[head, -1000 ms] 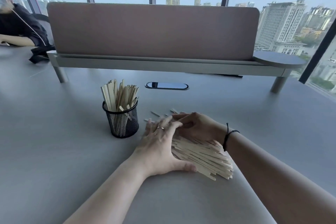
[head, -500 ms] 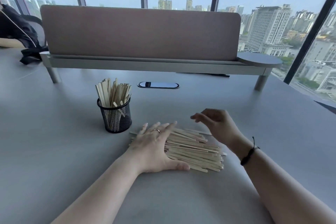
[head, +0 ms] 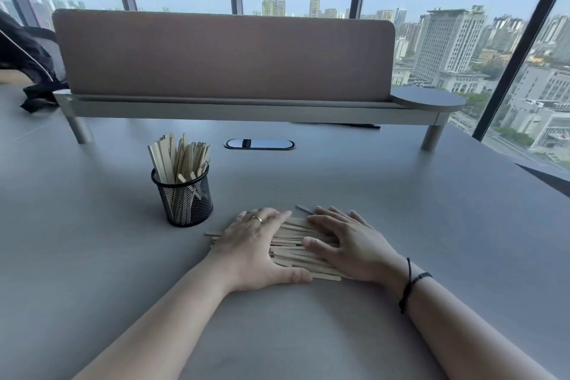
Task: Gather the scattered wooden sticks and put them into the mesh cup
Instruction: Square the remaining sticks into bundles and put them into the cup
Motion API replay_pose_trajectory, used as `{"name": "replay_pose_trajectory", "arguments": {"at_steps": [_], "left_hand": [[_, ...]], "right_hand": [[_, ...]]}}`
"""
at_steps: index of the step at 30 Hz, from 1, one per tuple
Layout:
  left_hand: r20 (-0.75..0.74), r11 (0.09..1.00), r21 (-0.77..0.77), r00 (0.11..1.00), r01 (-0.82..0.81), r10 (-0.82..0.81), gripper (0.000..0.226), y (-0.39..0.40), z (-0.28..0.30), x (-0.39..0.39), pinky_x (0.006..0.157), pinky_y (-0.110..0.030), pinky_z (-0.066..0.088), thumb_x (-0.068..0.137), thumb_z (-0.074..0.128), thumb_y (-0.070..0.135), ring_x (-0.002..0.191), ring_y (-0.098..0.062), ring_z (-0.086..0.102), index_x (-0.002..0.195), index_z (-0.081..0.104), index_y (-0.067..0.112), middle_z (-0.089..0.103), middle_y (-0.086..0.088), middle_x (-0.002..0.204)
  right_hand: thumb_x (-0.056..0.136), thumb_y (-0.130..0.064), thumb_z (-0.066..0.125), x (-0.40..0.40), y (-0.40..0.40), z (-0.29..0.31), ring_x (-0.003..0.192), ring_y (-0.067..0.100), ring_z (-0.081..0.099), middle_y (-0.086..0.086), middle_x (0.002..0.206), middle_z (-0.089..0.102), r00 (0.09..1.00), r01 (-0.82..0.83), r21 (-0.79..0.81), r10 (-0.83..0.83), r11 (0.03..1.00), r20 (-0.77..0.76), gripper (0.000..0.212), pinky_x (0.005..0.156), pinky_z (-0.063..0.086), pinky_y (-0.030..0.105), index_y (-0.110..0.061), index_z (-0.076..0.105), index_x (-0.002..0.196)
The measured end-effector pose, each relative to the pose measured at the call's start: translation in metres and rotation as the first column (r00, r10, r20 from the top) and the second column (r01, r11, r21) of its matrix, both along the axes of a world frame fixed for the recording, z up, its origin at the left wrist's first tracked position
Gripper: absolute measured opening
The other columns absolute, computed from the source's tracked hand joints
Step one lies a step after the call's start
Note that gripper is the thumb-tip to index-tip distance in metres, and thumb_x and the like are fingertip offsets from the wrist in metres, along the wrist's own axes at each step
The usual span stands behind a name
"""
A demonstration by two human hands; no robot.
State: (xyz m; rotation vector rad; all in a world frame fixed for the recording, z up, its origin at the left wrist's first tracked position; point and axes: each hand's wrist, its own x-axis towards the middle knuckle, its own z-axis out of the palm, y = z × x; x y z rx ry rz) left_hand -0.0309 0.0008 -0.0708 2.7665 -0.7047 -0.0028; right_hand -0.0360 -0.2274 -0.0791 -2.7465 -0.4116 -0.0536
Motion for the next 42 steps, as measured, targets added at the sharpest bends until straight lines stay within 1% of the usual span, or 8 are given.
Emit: {"name": "replay_pose_trajectory", "arguments": {"at_steps": [7, 10, 16, 21, 25, 32, 38, 42], "left_hand": [[-0.005, 0.999, 0.021, 1.0, -0.027, 0.027, 0.119, -0.007, 0.002, -0.004, 0.124, -0.039, 0.011, 0.06, 0.055, 0.093, 0.149, -0.013, 0.018, 0.157, 0.019, 0.035, 0.024, 0.01, 0.161], [0.009, 0.999, 0.032, 0.999, -0.04, 0.04, 0.118, -0.011, 0.0, -0.008, 0.125, -0.043, 0.008, 0.059, 0.051, 0.096, 0.151, -0.012, 0.017, 0.157, 0.019, 0.038, 0.021, 0.01, 0.164], [0.048, 0.995, 0.029, 0.994, -0.097, 0.096, 0.123, 0.017, 0.009, -0.01, 0.126, -0.046, 0.005, 0.049, 0.044, 0.104, 0.152, -0.015, 0.019, 0.154, 0.025, 0.043, 0.023, 0.011, 0.165], [-0.009, 0.99, 0.063, 0.992, -0.122, 0.123, 0.128, 0.046, 0.0, -0.004, 0.125, -0.042, 0.009, 0.044, 0.04, 0.108, 0.153, -0.013, 0.013, 0.154, 0.02, 0.046, 0.019, 0.008, 0.167], [-0.049, 0.993, 0.037, 0.992, -0.114, 0.116, 0.127, 0.038, -0.002, -0.005, 0.126, -0.043, 0.005, 0.046, 0.045, 0.105, 0.155, -0.013, 0.009, 0.155, 0.015, 0.047, 0.015, 0.007, 0.168], [-0.08, 0.993, -0.053, 0.992, -0.105, 0.101, 0.12, 0.013, 0.0, -0.01, 0.123, -0.035, 0.012, 0.054, 0.06, 0.093, 0.155, -0.012, 0.009, 0.155, 0.016, 0.047, 0.013, 0.006, 0.169], [-0.03, 0.993, -0.034, 0.993, -0.113, 0.112, 0.123, 0.01, -0.002, -0.009, 0.125, -0.037, 0.01, 0.05, 0.052, 0.1, 0.154, -0.011, 0.013, 0.155, 0.023, 0.042, 0.019, 0.008, 0.167], [0.015, 0.99, 0.02, 0.99, -0.137, 0.137, 0.128, 0.034, 0.0, -0.007, 0.126, -0.04, 0.006, 0.046, 0.04, 0.106, 0.153, -0.008, 0.015, 0.155, 0.022, 0.042, 0.022, 0.008, 0.166]], "right_hand": [[0.08, -0.079, 0.049, 0.006, 0.011, 0.005, 0.118, -0.001, 0.046, -0.027, 0.133, 0.053, 0.992, -0.105, 0.014, 0.104, 0.994, 0.066, 0.067, 0.105, 0.034, 0.025, -0.043, 0.049, 0.136], [0.083, -0.079, 0.045, 0.0, 0.013, 0.007, 0.117, 0.003, 0.051, -0.022, 0.129, 0.059, 0.987, -0.139, 0.03, 0.136, 0.99, 0.084, 0.065, 0.106, 0.037, 0.031, -0.043, 0.048, 0.136], [0.076, -0.086, 0.038, -0.012, -0.01, 0.01, 0.125, 0.008, 0.055, -0.018, 0.132, 0.063, 0.971, 0.199, 0.34, -0.232, 0.919, 0.056, 0.071, 0.103, 0.044, 0.034, -0.044, 0.055, 0.13], [0.066, -0.097, 0.027, -0.034, -0.016, 0.009, 0.144, 0.007, 0.027, -0.013, 0.155, 0.037, 0.985, 0.173, 0.07, -0.172, 0.982, -0.024, 0.105, 0.12, 0.02, 0.036, -0.036, 0.03, 0.151], [0.069, -0.094, 0.028, -0.039, 0.002, 0.012, 0.15, 0.006, 0.01, -0.012, 0.161, 0.025, 0.987, 0.159, 0.037, -0.158, 0.987, -0.022, 0.107, 0.119, 0.003, 0.026, -0.032, 0.02, 0.156], [0.079, -0.085, 0.039, -0.036, 0.019, 0.013, 0.148, 0.008, 0.012, -0.01, 0.16, 0.024, 0.994, 0.111, -0.057, -0.11, 0.992, 0.01, 0.096, 0.117, 0.006, 0.022, -0.029, 0.021, 0.155], [0.083, -0.084, 0.03, -0.027, 0.014, 0.007, 0.144, 0.003, 0.025, -0.015, 0.157, 0.034, 0.985, 0.162, 0.007, -0.162, 0.987, 0.061, 0.084, 0.12, 0.013, 0.03, -0.034, 0.033, 0.15], [0.079, -0.089, 0.022, -0.027, -0.003, 0.005, 0.15, 0.002, 0.01, -0.015, 0.163, 0.022, 0.983, 0.18, -0.039, -0.181, 0.983, -0.021, 0.089, 0.122, 0.007, 0.033, -0.039, 0.023, 0.153]]}}
